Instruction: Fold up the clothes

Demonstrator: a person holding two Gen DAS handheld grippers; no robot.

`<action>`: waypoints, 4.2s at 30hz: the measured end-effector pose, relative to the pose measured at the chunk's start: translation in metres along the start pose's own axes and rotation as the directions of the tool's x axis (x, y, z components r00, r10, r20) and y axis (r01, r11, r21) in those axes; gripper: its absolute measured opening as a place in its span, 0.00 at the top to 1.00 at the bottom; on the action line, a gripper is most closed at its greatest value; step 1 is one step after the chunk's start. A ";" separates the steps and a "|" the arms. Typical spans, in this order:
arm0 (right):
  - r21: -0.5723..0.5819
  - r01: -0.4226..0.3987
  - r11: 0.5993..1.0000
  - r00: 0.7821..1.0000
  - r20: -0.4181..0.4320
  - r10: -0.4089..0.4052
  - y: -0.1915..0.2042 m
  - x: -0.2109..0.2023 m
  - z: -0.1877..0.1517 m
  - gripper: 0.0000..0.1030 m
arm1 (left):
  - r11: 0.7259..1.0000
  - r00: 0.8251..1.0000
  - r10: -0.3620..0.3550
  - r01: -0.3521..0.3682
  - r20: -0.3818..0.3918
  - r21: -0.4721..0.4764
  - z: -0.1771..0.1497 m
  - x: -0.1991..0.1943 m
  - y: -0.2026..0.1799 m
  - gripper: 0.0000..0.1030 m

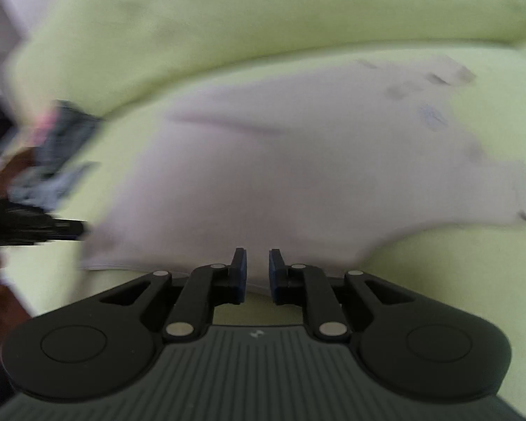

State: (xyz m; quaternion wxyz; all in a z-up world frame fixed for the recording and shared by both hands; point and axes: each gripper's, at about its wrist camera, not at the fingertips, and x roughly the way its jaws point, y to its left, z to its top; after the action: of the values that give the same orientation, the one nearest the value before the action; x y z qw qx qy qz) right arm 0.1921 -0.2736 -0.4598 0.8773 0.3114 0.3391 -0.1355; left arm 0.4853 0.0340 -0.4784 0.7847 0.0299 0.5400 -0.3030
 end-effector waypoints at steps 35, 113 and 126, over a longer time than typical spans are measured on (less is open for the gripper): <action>-0.070 -0.127 0.989 0.990 -0.071 0.122 0.088 0.059 -0.002 0.73 | 0.983 0.991 -0.134 0.132 0.006 0.129 0.036 0.031 -0.034 0.76; 0.208 -0.009 0.978 0.999 0.036 0.002 -0.247 0.100 0.243 0.83 | 0.938 0.993 -0.091 0.058 0.080 0.343 0.091 0.132 -0.129 0.73; 0.385 -0.083 0.919 0.996 0.069 0.061 -0.275 0.075 0.230 0.75 | 0.939 0.992 -0.088 0.053 0.086 0.341 0.092 0.137 -0.125 0.72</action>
State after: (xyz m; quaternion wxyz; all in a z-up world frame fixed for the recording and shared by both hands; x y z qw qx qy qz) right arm 0.2410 -0.6338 -0.5025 0.8120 0.4869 0.2695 -0.1762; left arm 0.5304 -0.1626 -0.5233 0.7826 0.1294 0.4408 -0.4200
